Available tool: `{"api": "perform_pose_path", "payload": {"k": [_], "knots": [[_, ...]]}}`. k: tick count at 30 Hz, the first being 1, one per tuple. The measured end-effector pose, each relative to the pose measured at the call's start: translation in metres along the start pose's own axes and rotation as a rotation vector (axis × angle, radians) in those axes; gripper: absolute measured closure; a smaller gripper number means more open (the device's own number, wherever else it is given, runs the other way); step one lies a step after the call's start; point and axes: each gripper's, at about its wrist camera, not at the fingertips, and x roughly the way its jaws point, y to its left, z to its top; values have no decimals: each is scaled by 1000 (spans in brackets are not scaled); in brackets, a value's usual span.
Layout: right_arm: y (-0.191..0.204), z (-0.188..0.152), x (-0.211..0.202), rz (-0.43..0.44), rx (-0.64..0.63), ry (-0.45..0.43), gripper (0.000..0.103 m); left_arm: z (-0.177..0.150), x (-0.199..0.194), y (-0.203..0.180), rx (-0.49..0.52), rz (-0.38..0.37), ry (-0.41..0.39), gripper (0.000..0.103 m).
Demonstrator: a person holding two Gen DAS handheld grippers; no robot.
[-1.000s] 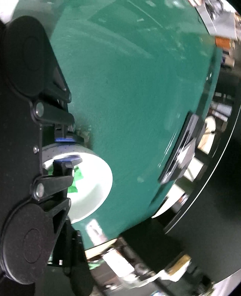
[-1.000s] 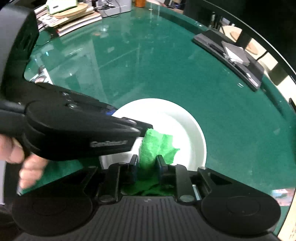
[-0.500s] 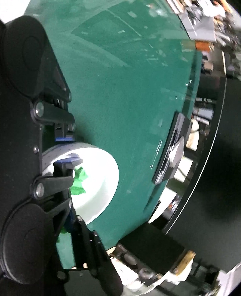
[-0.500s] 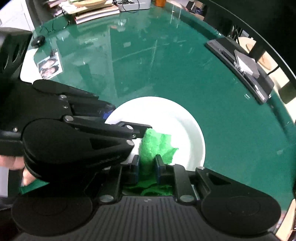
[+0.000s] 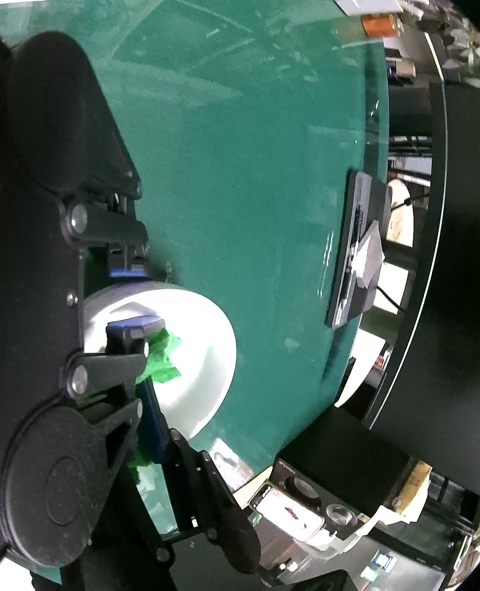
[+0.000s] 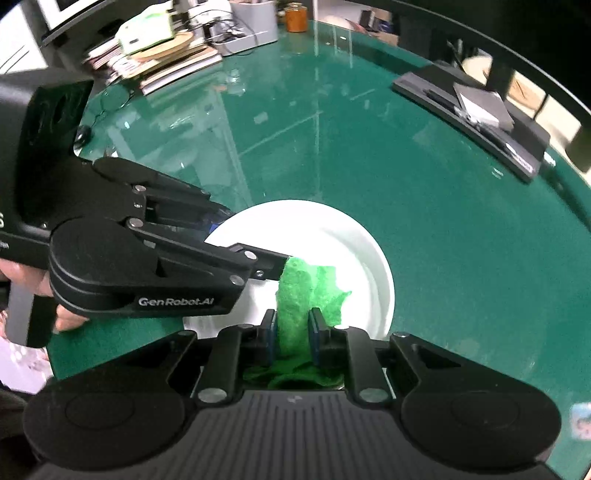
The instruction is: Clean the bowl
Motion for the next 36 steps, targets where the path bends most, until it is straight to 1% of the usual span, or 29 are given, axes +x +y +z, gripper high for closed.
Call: {"api": "perform_pose_path", "payload": {"k": [1, 2, 3, 4, 5, 6, 8, 9, 10, 12, 14, 16, 18, 30, 36], "knots": [[-2, 0, -1, -12, 28, -16, 83, 2, 1, 4, -5, -1, -18, 39], [-2, 0, -1, -19, 39, -25, 80, 4, 0, 11, -23, 17, -52, 0], [-3, -1, -1, -31, 52, -47, 74, 5, -2, 17, -41, 40, -76, 0], [-2, -2, -1, -50, 59, -64, 70, 7, -1, 26, -66, 49, -98, 0], [-1, -1, 0, -66, 57, -68, 69, 9, 0, 33, -80, 46, -112, 0], [2, 1, 2, -96, 48, -63, 69, 11, 1, 35, -76, 40, -109, 0], [4, 5, 6, -131, 44, -62, 63, 17, 4, 37, -54, 31, -100, 0], [5, 7, 8, -139, 45, -68, 55, 18, 6, 38, -46, 30, -105, 0], [4, 8, 10, -146, 49, -79, 54, 17, 7, 38, -36, 31, -118, 0], [2, 10, 12, -156, 70, -92, 54, 13, 12, 34, 26, 61, -160, 0], [0, 13, 14, -166, 81, -90, 54, 10, 16, 31, 59, 85, -185, 0], [-2, 18, 15, -186, 83, -88, 54, 10, 18, 32, 41, 85, -207, 0], [-4, 20, 16, -199, 93, -86, 53, 13, 21, 31, 35, 92, -209, 0], [-8, 32, 20, -180, 55, -28, 51, 16, 19, 35, 17, 88, -217, 0], [-5, 38, 23, -191, 24, 8, 50, 16, 18, 37, 7, 80, -222, 0]]}}
